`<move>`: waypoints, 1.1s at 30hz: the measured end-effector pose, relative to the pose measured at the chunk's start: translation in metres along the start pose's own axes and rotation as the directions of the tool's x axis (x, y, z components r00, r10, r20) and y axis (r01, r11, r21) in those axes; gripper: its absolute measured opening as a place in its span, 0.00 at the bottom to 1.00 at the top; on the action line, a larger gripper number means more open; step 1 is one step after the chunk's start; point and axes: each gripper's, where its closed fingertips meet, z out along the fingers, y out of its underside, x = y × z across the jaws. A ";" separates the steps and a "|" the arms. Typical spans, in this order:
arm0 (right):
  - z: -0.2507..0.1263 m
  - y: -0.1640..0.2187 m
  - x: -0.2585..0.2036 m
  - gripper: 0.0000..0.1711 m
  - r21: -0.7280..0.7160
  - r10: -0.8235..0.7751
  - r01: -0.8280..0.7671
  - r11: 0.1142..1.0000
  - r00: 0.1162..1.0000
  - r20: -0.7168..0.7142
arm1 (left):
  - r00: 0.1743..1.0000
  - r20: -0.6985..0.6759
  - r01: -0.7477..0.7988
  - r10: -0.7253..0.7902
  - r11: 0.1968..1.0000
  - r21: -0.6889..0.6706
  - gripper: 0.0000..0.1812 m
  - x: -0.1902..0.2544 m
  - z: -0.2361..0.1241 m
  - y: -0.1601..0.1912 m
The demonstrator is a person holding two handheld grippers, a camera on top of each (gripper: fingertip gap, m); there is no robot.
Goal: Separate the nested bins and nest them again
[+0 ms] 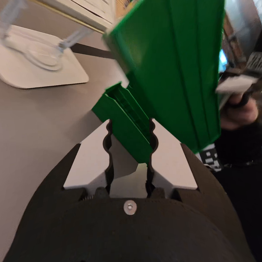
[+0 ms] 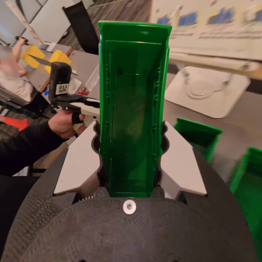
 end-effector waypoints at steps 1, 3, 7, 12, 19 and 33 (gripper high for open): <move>0.018 0.007 -0.009 0.50 -0.017 0.008 -0.008 1.000 1.000 0.024 | 1.000 0.009 0.026 -0.026 0.999 0.023 0.28 -0.006 -0.007 0.000; 0.049 0.022 -0.017 0.50 -0.048 -0.002 0.003 0.999 1.000 0.019 | 0.997 0.051 0.060 -0.062 0.997 0.049 0.27 -0.024 -0.017 0.004; 0.097 0.051 -0.018 0.50 -0.120 -0.020 0.019 0.993 1.000 -0.008 | 0.980 0.126 0.144 -0.152 0.987 0.070 0.27 -0.072 -0.032 0.030; 0.130 0.083 -0.019 0.56 -0.182 -0.038 0.024 0.983 0.997 -0.074 | 0.972 0.140 0.183 -0.188 0.982 0.046 0.25 -0.098 -0.034 0.056; 0.150 0.117 -0.029 0.38 -0.220 0.055 -0.063 0.974 0.998 -0.044 | 0.955 0.200 0.232 -0.220 0.972 -0.037 0.18 -0.129 -0.032 0.090; 0.147 0.146 -0.045 0.55 -0.344 0.093 -0.056 0.937 0.991 0.093 | 0.950 0.178 0.271 -0.256 0.961 -0.063 0.20 -0.121 -0.044 0.097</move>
